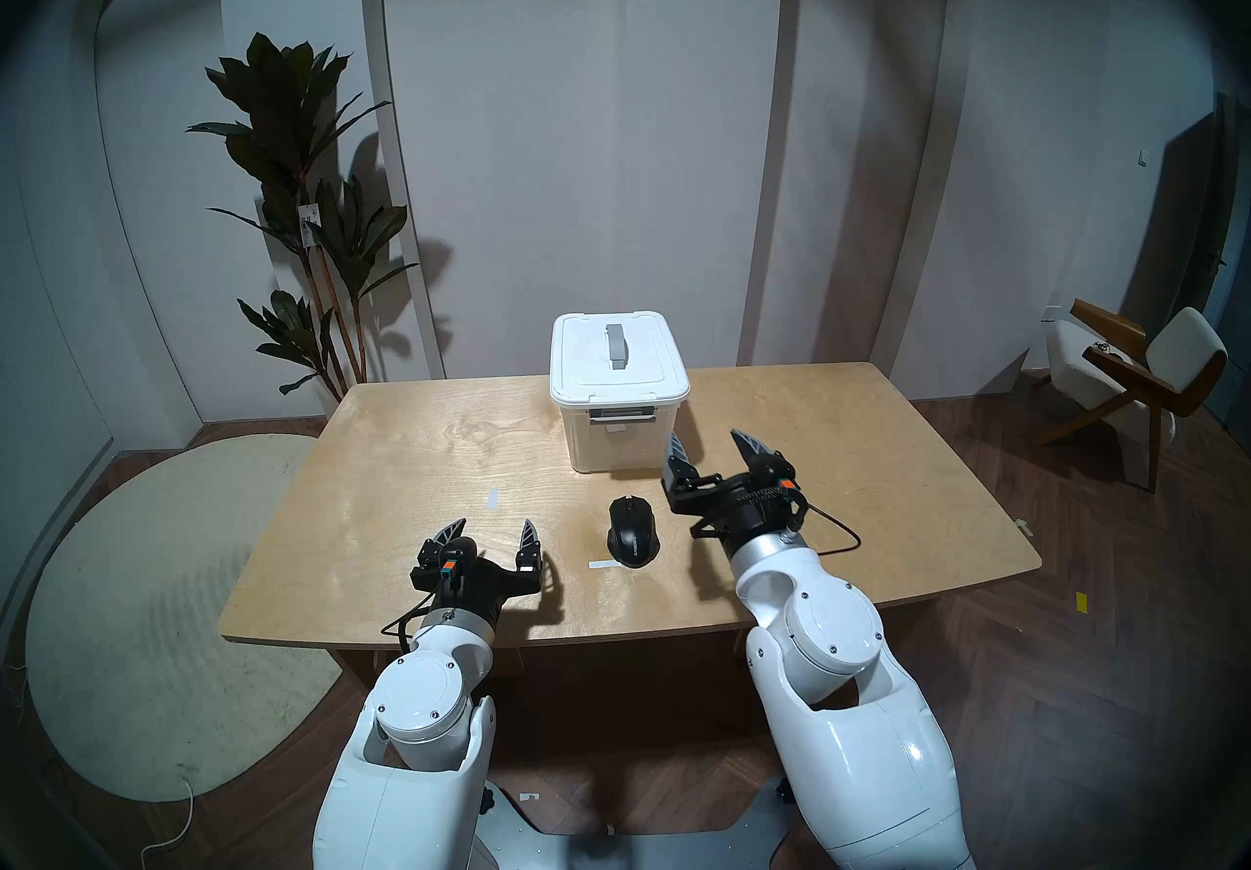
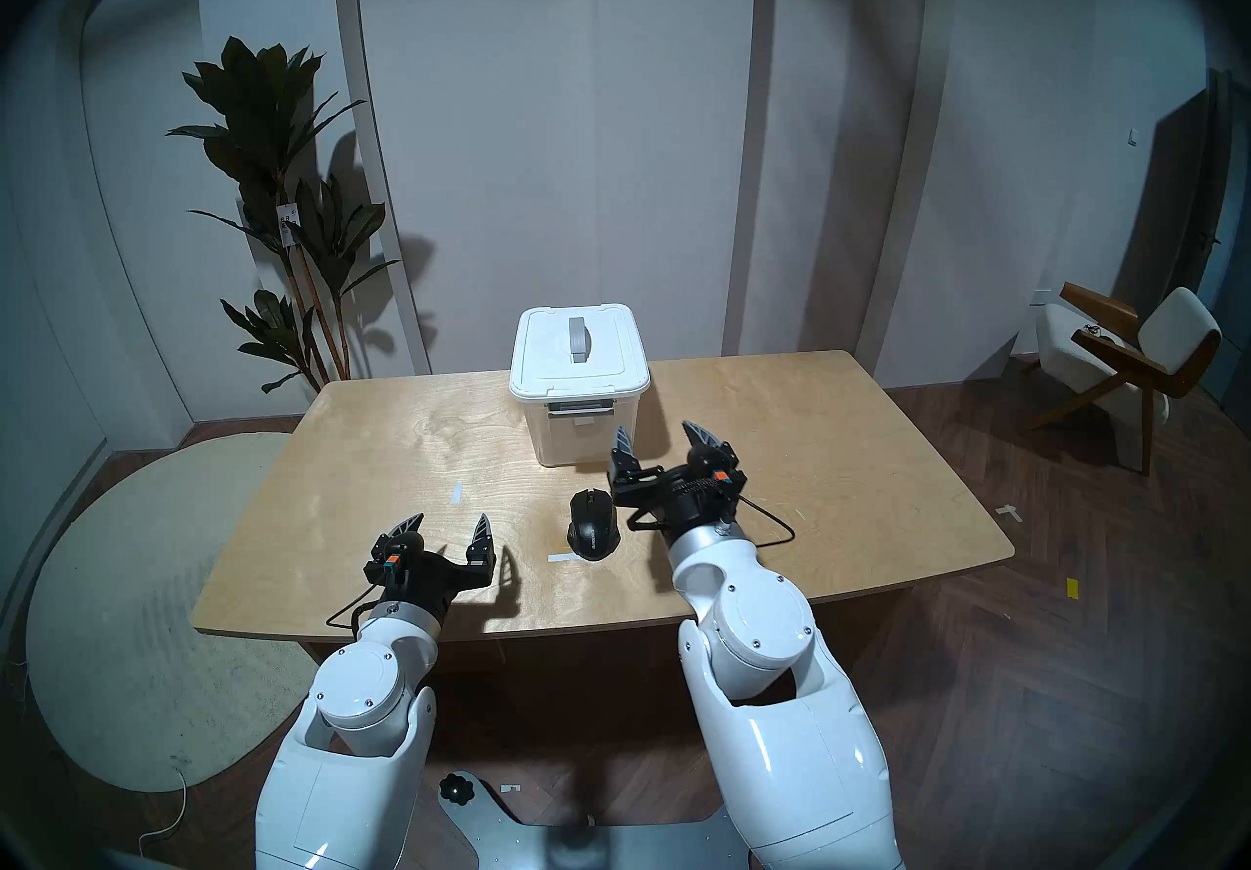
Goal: Open a storage container and put mouse inside
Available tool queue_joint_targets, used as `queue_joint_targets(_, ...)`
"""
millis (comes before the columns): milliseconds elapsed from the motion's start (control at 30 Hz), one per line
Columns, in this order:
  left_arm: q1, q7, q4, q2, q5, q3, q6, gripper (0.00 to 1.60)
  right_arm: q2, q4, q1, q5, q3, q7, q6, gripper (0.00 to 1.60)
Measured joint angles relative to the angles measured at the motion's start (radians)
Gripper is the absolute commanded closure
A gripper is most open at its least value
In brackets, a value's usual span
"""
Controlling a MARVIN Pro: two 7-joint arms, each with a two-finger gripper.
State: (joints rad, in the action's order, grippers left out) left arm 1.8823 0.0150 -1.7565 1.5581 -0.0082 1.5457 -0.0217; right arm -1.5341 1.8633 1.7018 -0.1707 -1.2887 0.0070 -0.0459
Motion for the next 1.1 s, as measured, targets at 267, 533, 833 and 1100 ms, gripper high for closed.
queue_joint_targets(267,0.000,0.000,0.003,-0.001,0.000,0.000,0.000,0.00,0.008,0.015,-0.077,-0.020,0.118,-0.039,-0.064,0.00)
queue_joint_targets(533,0.000,0.000,0.007,-0.002,0.000,-0.001,0.000,0.00,-0.010,0.008,-0.160,-0.017,0.173,-0.091,-0.121,0.00)
queue_joint_targets(833,-0.001,0.000,0.011,-0.003,0.000,-0.001,0.000,0.00,-0.046,-0.059,-0.250,0.007,0.187,-0.153,-0.171,0.00)
queue_joint_targets(1100,-0.001,0.000,0.013,-0.004,0.000,-0.001,0.000,0.00,-0.084,-0.174,-0.330,0.026,0.174,-0.197,-0.212,0.00)
